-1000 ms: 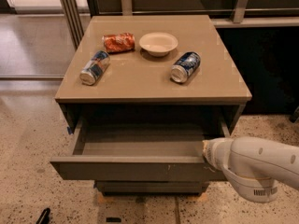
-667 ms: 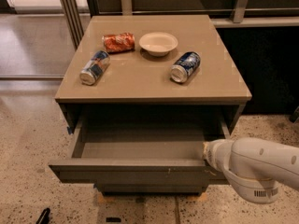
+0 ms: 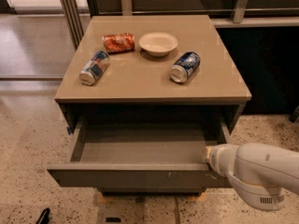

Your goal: Open top drawer

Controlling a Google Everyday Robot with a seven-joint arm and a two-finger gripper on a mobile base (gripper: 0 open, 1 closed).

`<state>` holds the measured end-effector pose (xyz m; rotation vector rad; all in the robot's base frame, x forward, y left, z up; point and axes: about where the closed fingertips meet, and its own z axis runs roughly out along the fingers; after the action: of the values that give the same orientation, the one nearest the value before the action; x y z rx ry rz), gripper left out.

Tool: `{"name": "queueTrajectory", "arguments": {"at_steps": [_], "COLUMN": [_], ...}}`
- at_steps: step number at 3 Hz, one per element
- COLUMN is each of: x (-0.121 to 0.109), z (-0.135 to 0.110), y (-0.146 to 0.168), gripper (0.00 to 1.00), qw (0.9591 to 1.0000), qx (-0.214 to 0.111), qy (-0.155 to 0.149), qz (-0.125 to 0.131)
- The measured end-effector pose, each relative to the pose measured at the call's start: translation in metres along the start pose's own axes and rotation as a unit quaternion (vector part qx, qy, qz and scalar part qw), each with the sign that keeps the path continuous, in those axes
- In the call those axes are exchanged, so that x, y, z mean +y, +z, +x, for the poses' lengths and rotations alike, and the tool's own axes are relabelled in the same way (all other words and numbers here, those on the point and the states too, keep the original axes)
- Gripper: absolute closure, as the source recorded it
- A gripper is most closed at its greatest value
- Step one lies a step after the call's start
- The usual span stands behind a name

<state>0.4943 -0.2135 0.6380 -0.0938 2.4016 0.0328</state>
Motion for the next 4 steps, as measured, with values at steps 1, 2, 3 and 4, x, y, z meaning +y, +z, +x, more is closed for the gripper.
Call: {"name": "queueTrajectory", "arguments": {"at_steps": [1, 2, 3, 4], "x": [-0.005, -0.011, -0.011, -0.006], "z": [0.009, 0.020, 0.019, 0.006], "y": [-0.009, -0.028, -0.027, -0.034], "gripper": [1.00, 1.00, 1.00, 1.00], "qw": [1.0000, 0.9999, 0.9999, 0.9998], "qx": [0.001, -0.005, -0.005, -0.021], "qy": [0.007, 0.013, 0.013, 0.003], "qz": [0.001, 0.002, 0.002, 0.001]}}
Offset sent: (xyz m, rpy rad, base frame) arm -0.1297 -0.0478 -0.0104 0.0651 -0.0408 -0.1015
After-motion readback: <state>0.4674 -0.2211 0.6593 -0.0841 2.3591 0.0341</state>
